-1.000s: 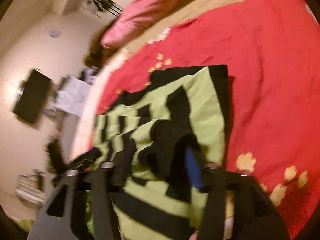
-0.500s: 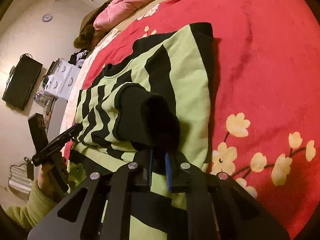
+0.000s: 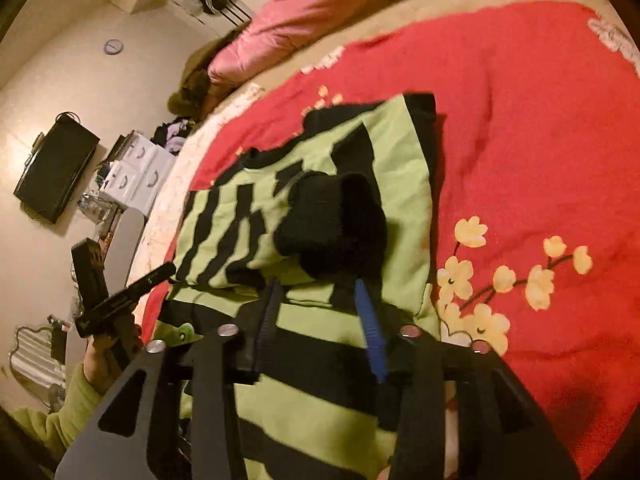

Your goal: Fold small clothes

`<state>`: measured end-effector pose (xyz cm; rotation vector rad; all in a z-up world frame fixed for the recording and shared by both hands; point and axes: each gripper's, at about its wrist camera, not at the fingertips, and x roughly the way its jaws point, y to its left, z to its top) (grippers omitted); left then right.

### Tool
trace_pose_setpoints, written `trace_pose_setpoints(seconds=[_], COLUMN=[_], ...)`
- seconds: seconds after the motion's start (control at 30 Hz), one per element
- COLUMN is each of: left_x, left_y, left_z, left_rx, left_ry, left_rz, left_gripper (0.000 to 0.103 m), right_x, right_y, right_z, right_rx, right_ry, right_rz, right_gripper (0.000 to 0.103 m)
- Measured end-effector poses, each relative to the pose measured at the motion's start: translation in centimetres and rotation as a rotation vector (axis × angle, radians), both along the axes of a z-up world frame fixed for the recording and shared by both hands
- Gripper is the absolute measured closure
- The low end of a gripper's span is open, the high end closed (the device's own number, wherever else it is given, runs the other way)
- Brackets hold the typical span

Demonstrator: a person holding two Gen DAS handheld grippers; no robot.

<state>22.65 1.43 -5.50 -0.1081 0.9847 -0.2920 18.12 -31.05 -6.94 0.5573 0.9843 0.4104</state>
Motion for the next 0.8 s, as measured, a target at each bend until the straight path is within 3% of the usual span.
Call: trace_pose_setpoints(seconds=[0.13, 0.37, 0.47, 0.67, 0.8], left_x=[-2.2, -4.4, -5.4, -7.1, -7.9], left_y=[1.2, 2.6, 2.7, 2.7, 2.8], left_z=[0.9, 1.9, 2.0, 1.8, 1.9], left_rx=[0.010, 0.038, 0.048, 0.073, 0.066], left_ry=[-0.019, -0.025, -0.019, -0.004, 0.004], left_rz=[0.017, 0.023, 0.008, -0.016, -0.016], left_gripper=[0.016, 0.015, 0.014, 0.014, 0.011], right_x=[-1.2, -1.7, -2.2, -3.6, -4.3], right_y=[1.4, 3.8, 4.9, 6.5, 6.6], right_z=[1.7, 2.0, 1.7, 0.7, 1.4], right_rx=[-0.089, -0.177, -0.185, -0.242, -0.242], right_ry=[-0.058, -0.092, -0.073, -0.027, -0.039], right_rz=[0.011, 0.047, 0.079, 0.108, 0.098], right_gripper=[0.058, 0.053, 0.045, 0.039, 0.025])
